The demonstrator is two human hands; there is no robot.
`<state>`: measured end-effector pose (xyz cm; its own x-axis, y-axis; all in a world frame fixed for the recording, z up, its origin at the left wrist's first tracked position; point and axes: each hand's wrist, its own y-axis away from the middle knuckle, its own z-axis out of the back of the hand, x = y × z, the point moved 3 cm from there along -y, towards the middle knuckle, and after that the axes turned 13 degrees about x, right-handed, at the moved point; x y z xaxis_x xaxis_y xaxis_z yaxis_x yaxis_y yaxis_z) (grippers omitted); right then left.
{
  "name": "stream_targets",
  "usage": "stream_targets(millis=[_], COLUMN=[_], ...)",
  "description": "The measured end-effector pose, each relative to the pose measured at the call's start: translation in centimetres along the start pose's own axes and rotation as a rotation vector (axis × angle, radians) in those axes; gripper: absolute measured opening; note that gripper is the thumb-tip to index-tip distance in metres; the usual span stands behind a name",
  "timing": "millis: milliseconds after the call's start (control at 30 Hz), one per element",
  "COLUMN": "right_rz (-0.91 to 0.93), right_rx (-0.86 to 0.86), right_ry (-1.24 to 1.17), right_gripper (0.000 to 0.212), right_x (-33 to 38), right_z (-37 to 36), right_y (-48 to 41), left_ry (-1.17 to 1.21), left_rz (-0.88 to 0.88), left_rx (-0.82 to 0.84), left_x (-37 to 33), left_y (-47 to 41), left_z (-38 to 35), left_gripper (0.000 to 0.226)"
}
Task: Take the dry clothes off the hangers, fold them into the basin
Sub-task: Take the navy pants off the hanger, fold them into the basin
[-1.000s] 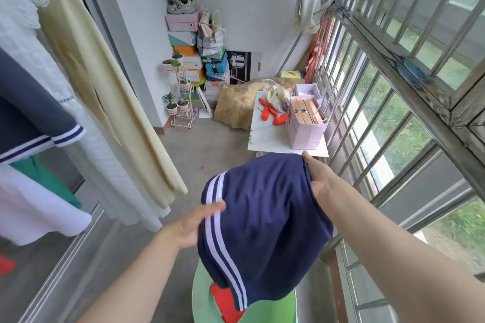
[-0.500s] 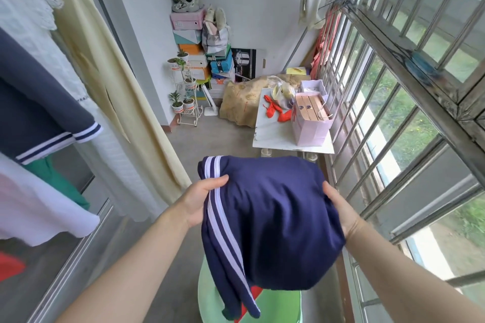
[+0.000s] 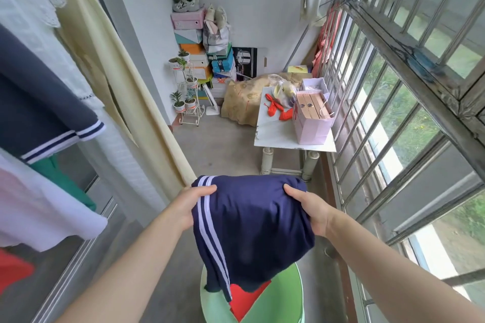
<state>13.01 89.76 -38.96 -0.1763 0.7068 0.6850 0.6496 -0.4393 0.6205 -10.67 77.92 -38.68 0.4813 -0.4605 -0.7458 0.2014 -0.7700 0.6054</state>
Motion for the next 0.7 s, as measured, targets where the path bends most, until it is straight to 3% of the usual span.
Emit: stream_targets(millis=[100,167,267,333,533,700], right_rz=[-0.06,-0.096,-0.117,-0.12,-0.091,-0.061], right_rx=[-0.012,0.008,0.037,0.059,0.147,0.188], right_ry=[-0.034,-0.062,-0.09,-0.105,-0.229,-0.289], right_gripper=[0.047,0.051,0.051,0.05,0.06,0.061], right_x=[-0.7,-0.9,-0.7,-0.7,-1.1,-0.8], right_z=[0.2,0.4,0.6,0.7,0.1,-0.7], right_y=[-0.6,-0.9,-0.9,-0.9,-1.1,-0.5], left_ry=[-0.034,-0.286,-0.791,-0.991,-1.244,-1.376], left_rz=[-0.196,-0.32,-0.384,-0.398,-0.345,-0.326], left_rx=[0.013,0.104,0.141,0.086,0.007,-0.053], left_x=[0.2,0.0,-0.1,-0.2,0.8,1.7], left_y=[0.3,0.9,2.3,2.4,1.4,0.6], left_z=[0.6,-0.1,-1.6,-2.1,-2.8,-3.1], left_gripper=[0.092,0.11,0.099,0.095,0.108,0.088])
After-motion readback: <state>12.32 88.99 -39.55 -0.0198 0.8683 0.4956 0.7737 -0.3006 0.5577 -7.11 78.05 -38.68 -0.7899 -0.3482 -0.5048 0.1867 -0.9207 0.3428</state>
